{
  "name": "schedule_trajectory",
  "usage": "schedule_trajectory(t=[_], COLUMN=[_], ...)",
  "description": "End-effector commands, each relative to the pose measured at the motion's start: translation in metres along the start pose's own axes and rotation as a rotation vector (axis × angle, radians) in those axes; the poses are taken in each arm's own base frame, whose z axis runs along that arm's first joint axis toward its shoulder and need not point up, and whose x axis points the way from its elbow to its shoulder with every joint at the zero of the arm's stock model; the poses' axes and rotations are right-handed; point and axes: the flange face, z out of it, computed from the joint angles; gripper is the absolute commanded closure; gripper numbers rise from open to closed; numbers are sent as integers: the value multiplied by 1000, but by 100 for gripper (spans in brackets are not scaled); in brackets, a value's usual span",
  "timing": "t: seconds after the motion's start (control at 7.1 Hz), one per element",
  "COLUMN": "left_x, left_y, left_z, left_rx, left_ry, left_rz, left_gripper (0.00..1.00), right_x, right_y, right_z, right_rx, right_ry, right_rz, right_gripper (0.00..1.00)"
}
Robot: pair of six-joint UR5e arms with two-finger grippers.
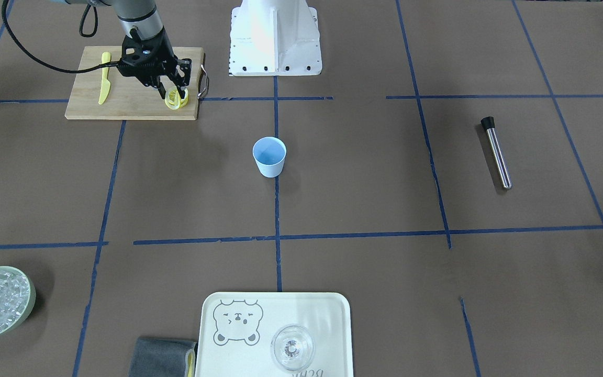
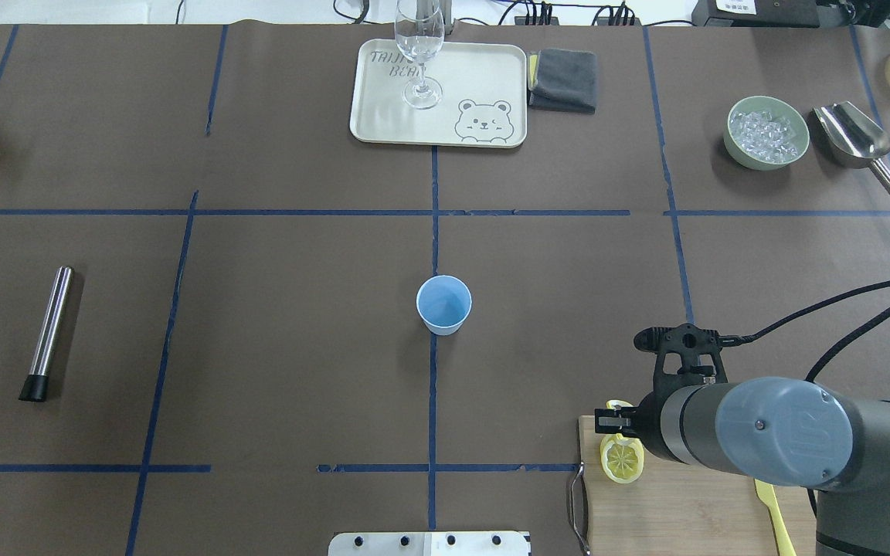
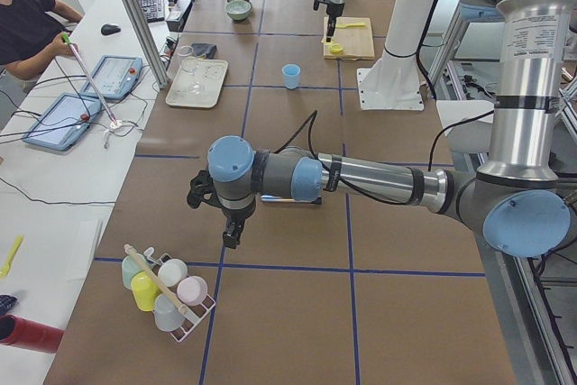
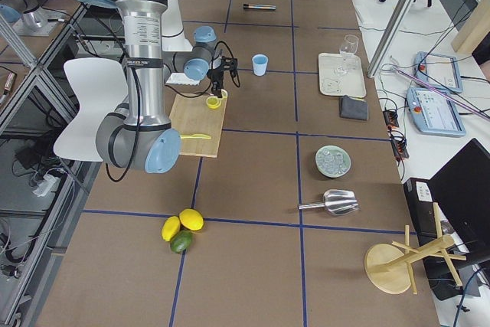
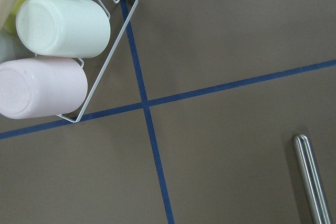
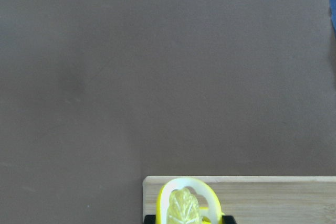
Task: Squeeze lemon into cup
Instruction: 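Lift the half lemon and carry it over the blue cup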
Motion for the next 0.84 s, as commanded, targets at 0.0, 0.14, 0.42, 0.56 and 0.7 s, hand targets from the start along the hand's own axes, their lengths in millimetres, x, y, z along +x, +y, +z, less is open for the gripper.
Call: schedule_trajectory(t=[0.0, 0.14, 0.42, 0.56, 0.7], left_x=[0, 0, -1, -2, -2], left_y=[0, 1, 0, 1, 1], left_z=[0, 1, 1, 2, 2], left_rx=[-1, -2, -2, -4, -4], left_ry=[0, 0, 0, 1, 1], left_rz=[-1, -2, -2, -2, -2], left_gripper=[0, 0, 0, 0, 0], right_x=[-10, -27, -52, -76, -103], right_y=[-4, -12, -45, -68, -90], right_z=[-14, -21, -35, -32, -21], right_rx=[7, 22, 73, 99, 117], right_ry=[-35, -71, -121, -141, -147], right_rz=[3, 9, 45, 64, 86], right_gripper=[50, 49, 49, 49, 49])
